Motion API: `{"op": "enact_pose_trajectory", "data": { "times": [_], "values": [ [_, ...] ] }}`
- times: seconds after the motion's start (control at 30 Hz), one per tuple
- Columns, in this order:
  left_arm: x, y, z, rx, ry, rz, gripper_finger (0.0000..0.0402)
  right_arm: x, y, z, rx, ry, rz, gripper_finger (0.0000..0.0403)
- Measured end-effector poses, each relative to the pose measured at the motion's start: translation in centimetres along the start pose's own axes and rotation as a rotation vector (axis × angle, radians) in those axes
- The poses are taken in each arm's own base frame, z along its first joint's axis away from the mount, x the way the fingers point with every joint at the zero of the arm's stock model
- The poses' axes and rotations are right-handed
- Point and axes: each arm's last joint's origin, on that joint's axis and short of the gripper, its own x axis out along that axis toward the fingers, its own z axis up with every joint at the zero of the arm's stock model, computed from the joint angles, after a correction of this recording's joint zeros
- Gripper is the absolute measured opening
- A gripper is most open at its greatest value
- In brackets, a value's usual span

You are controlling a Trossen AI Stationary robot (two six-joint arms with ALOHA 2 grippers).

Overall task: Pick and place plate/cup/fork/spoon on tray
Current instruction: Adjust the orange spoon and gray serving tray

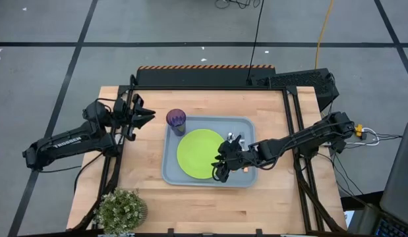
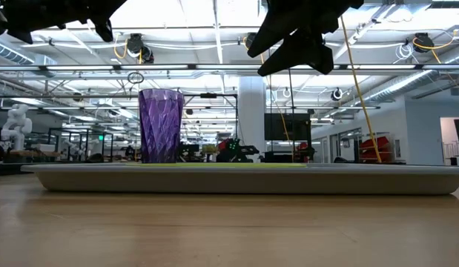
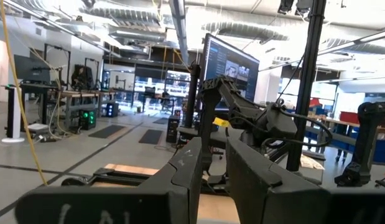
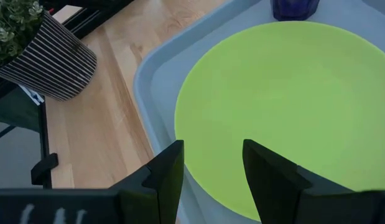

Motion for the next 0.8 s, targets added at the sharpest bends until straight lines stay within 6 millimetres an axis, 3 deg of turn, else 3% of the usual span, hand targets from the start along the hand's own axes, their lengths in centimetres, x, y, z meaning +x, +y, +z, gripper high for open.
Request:
{"op": "enact_pose_trajectory", "data": {
  "times": [0.47, 0.67, 0.8],
  "values": [
    [0.0, -0.1, 0.0, -0.022, 0.004, -0.028, 0.0076, 0.0, -0.1, 0.0, 0.004, 0.006, -0.006, 0.0155],
    [-0.5, -1.1, 0.7, 0.030, -0.011, -0.248, 0.0076, 0.0, -0.1, 0.0, -0.026, 0.004, -0.008, 0.0155],
    [-1.0, -1.6, 1.2, 0.064, -0.033, -0.297, 0.0076, 0.0, -0.1, 0.0, -0.015, 0.003, -0.008, 0.0155]
  ]
}}
